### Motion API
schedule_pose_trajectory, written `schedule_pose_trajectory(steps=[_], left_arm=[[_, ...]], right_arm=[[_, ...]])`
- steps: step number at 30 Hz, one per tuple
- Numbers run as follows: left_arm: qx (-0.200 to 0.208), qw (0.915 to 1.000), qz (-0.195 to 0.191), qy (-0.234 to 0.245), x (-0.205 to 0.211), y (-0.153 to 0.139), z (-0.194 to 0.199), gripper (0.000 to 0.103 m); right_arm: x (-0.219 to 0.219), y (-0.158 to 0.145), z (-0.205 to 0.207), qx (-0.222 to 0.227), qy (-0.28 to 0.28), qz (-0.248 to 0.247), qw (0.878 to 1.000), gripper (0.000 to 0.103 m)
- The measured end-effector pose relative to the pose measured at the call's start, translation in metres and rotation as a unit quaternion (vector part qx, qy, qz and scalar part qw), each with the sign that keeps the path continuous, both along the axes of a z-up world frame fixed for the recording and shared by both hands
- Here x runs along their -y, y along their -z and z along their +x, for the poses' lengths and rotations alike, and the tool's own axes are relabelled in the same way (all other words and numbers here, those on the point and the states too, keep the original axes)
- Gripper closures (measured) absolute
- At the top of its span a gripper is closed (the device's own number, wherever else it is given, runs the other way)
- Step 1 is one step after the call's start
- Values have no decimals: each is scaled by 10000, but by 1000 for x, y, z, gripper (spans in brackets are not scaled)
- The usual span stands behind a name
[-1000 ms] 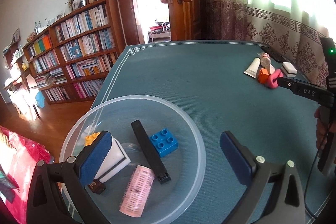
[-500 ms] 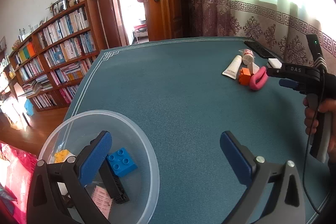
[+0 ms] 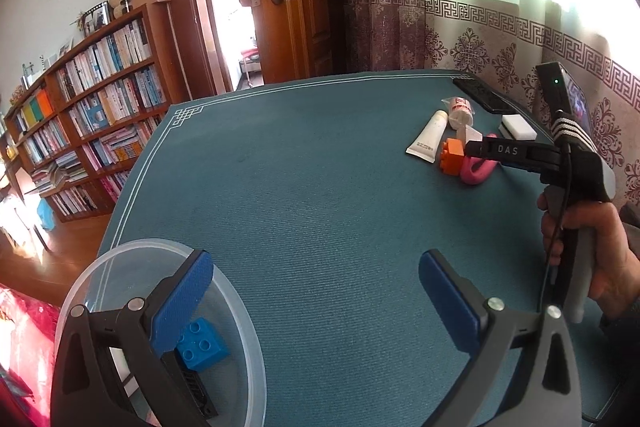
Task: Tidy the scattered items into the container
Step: 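Move both tools back over the table toward the pink roller and orange brick, then close the right tool on the pink foam hair roller and lift it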
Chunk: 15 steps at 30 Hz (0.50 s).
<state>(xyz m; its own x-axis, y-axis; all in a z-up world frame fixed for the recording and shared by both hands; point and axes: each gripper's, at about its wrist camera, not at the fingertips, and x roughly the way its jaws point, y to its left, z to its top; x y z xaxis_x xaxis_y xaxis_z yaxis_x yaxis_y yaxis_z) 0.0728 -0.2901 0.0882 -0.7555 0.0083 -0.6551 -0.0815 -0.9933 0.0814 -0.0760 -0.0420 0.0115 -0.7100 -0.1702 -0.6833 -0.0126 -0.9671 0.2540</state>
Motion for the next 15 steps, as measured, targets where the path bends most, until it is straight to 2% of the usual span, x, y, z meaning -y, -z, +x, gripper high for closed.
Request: schedule_pose_trajectory(steps=[8,11,15], left_arm=[[229,9997,58,107,-16,12,-24,0],[331,9993,57,189,-25,16,-34,0],[360,9988,-4,323,-41,17,-48,0]], right_arm=[[-11,-2,5,81,-377,-120,9992,44],[-14,-3,13,94,-547,-94,9984,50],[-16,-12,27,-34,-790,36,9969,64]])
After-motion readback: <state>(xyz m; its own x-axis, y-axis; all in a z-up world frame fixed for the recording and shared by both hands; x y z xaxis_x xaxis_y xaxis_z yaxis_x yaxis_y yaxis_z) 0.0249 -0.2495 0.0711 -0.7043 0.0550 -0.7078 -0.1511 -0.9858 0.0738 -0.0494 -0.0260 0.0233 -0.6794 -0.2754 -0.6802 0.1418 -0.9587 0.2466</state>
